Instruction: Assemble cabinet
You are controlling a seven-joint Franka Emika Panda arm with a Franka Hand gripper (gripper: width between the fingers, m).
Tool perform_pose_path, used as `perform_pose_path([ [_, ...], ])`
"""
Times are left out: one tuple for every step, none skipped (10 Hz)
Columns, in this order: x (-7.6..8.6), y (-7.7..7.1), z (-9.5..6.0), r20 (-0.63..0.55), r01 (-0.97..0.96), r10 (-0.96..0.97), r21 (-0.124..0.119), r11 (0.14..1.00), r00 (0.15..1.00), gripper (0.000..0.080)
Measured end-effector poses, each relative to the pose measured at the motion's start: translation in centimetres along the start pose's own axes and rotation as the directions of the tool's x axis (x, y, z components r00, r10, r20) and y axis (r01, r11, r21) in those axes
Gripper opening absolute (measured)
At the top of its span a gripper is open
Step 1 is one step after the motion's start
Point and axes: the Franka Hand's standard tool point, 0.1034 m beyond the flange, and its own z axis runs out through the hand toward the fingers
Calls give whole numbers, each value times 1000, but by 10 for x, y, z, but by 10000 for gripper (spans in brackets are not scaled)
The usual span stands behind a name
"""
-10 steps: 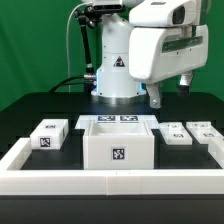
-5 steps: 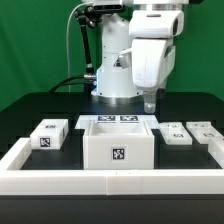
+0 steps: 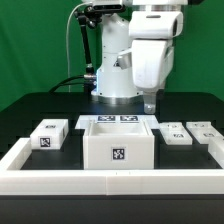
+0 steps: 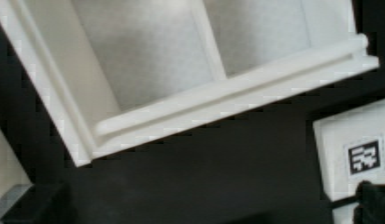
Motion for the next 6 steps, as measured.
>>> perform_pose_path([
  [-3, -8, 6, 7, 81, -81, -1, 997, 997, 796],
  [-4, -12, 8, 17, 143, -143, 9, 990, 990, 796],
  [-6, -14, 11, 31, 171, -171, 21, 985, 985, 796],
  [-11, -15, 11, 40, 159, -161, 46, 986, 986, 796],
  [-11, -15, 11, 39, 158, -160, 43, 986, 986, 796],
  [-11, -15, 11, 39, 158, -160, 44, 986, 986, 796],
])
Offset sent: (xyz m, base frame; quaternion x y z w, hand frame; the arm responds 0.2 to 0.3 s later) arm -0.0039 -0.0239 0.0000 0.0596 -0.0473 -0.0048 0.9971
